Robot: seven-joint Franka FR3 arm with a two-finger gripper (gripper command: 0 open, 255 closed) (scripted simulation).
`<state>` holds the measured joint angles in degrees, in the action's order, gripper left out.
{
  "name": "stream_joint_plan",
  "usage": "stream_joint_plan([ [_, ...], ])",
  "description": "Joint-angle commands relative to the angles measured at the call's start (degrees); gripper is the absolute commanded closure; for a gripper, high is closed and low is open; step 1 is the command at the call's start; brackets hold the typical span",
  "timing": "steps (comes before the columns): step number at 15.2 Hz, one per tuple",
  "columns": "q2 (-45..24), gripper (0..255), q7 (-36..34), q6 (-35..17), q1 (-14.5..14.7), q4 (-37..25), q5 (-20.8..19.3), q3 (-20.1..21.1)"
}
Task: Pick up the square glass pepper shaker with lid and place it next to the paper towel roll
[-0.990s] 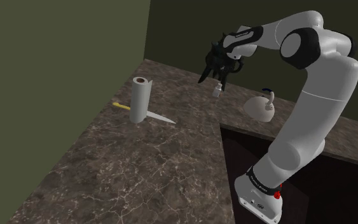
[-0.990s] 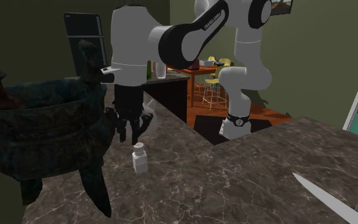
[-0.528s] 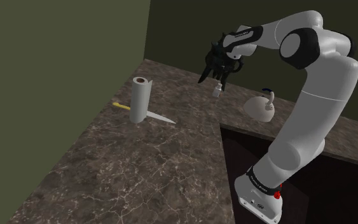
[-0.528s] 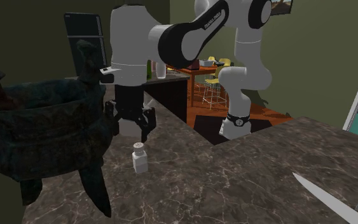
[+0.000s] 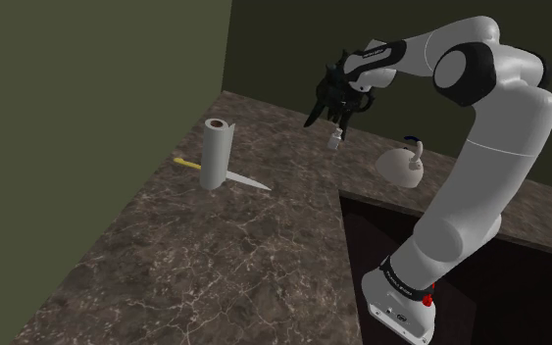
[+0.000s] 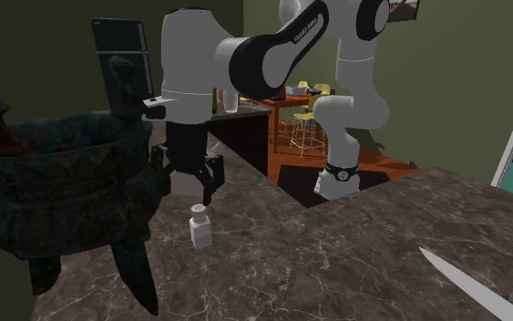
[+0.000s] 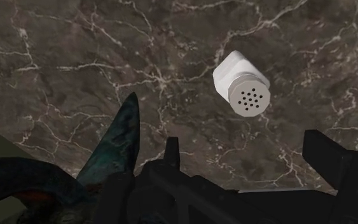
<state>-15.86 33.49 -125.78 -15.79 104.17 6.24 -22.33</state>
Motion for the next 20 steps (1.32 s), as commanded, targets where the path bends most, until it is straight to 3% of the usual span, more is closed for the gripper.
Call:
stream_joint_plan([
  [1, -2.85, 0, -0.08, 3.47, -0.22, 1.22, -0.01, 0.15],
  [3, -2.83, 0, -0.11, 3.46, -0.34, 1.22, -0.06, 0.29],
  [4, -3.00, 255, 0.20, 3.99, -0.59, 0.55, 0.09, 0.22],
  [8, 0.15, 255, -0.07, 3.69, -0.18, 3.87, -1.17, -0.25],
  [10, 2.45, 255, 0.01, 0.64, 0.10, 9.05, -1.88, -0.56],
  [12, 4.32, 255, -2.15, 3.16, 1.32, 8.13, -3.52, -0.64],
  [13, 3.00, 255, -1.34, -4.66, 0.88, 5.98, -2.32, -0.29],
  [14, 3.00, 0, -1.34, -4.66, 0.88, 5.98, -2.32, -0.29],
  [16, 7.78, 0, -21.53, -5.43, 5.70, 11.24, -10.30, -2.89],
  [17, 8.71, 0, -26.21, -5.20, 6.62, 12.12, -12.14, -3.21],
  [20, 7.21, 0, -25.72, -7.25, 6.14, 12.74, -11.44, -3.06],
])
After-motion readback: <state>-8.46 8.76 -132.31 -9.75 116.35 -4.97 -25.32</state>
